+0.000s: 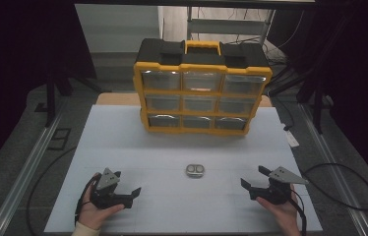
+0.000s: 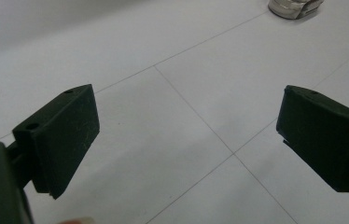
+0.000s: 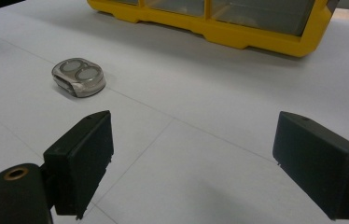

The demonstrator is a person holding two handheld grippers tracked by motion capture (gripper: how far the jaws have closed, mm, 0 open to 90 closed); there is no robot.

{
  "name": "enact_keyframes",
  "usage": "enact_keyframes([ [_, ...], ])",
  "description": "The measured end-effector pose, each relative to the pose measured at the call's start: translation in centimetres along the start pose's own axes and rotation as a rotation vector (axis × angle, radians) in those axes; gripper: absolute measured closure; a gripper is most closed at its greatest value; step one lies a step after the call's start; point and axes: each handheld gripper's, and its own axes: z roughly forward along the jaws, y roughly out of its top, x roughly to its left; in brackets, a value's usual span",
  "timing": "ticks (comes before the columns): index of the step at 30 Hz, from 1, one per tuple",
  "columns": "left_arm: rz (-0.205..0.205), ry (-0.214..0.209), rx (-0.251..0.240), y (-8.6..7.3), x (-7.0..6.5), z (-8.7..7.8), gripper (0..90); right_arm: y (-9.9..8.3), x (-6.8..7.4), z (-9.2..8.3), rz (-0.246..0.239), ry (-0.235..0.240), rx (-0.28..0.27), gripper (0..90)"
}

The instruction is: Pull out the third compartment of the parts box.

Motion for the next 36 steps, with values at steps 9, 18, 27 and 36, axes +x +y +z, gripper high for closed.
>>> enact_keyframes([
  [9,0.015,0.002,-0.004,0.2,-0.1,0.0,6.3,-0.3,0.1,-0.1,0.014,-0.009,0.003,13.2],
  [18,0.022,-0.004,-0.004,0.2,0.0,0.1,6.3,0.1,0.0,-0.6,0.027,-0.029,-0.018,13.2],
  [27,0.030,-0.009,0.001,0.3,0.0,0.4,6.3,0.1,0.2,-0.5,0.023,-0.041,-0.025,13.3],
  [36,0.043,-0.016,0.000,0.5,-0.2,0.6,6.3,0.1,0.9,-0.4,0.012,-0.048,-0.030,13.5],
])
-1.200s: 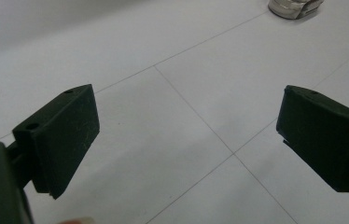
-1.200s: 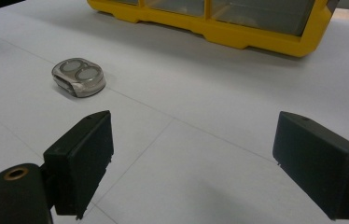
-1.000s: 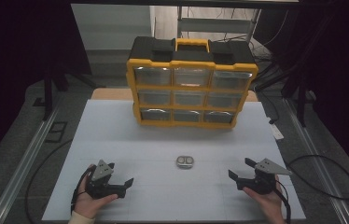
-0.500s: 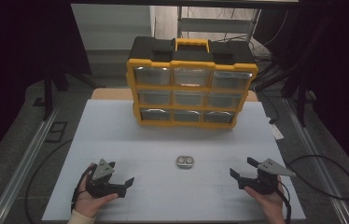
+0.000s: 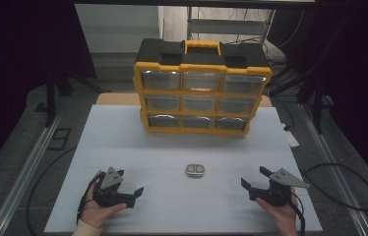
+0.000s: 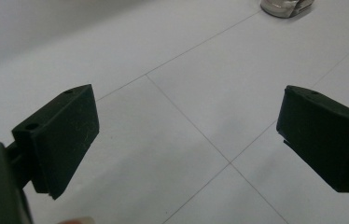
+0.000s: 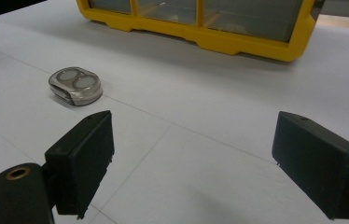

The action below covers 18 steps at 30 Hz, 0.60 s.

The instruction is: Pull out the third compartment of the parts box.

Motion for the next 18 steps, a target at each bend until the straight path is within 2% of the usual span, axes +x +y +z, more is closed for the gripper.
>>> enact_keyframes([
  [18,0.003,-0.009,-0.001,0.1,-0.1,0.1,6.5,0.3,1.7,0.9,-0.030,0.004,-0.001,13.9],
])
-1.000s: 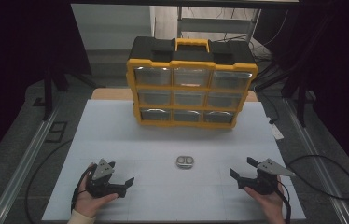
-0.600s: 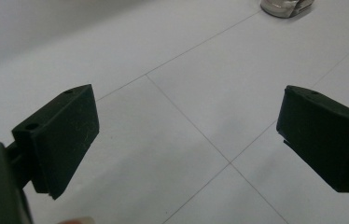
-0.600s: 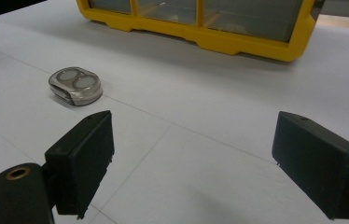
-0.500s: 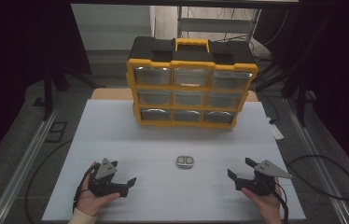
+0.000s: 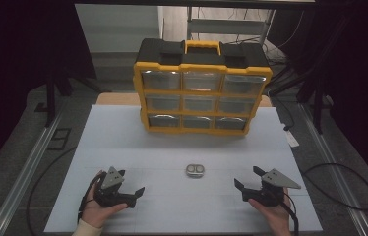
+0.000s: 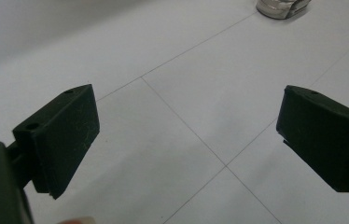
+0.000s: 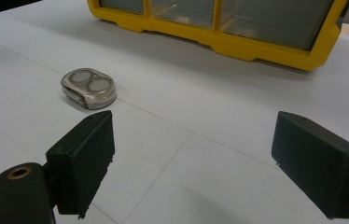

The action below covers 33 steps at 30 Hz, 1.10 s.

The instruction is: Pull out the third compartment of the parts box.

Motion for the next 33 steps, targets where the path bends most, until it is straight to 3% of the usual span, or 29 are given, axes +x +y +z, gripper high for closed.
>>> enact_keyframes([
  [23,0.001,-0.002,0.005,0.0,-0.1,0.1,6.7,0.3,1.9,0.8,-0.054,0.019,0.003,14.5],
  [33,0.000,-0.003,0.003,0.0,-0.2,0.1,6.6,0.4,2.2,0.7,-0.102,-0.006,0.004,14.7],
])
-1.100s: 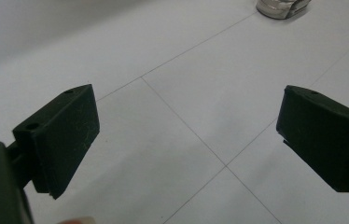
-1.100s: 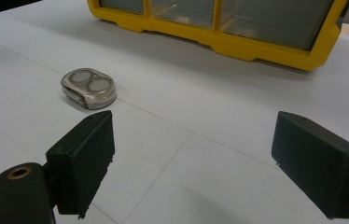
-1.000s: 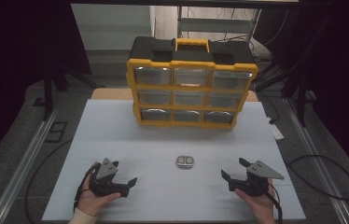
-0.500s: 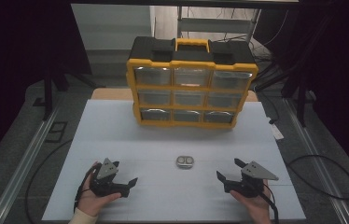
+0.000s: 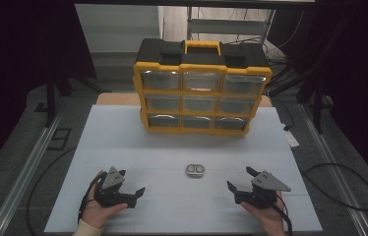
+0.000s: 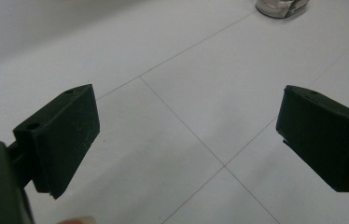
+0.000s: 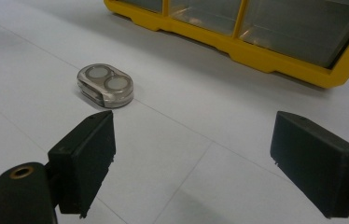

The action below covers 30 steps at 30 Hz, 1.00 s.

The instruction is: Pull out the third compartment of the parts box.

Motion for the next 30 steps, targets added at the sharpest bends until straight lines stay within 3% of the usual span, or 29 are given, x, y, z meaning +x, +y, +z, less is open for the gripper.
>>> enact_keyframes([
  [6,-0.002,-0.001,0.004,0.0,0.0,0.1,6.6,0.0,0.0,0.0,-0.033,-0.017,-0.003,14.6],
  [30,0.008,0.007,0.008,-0.1,0.0,0.2,6.7,0.1,1.3,-0.1,-0.309,-0.173,-0.039,16.2],
])
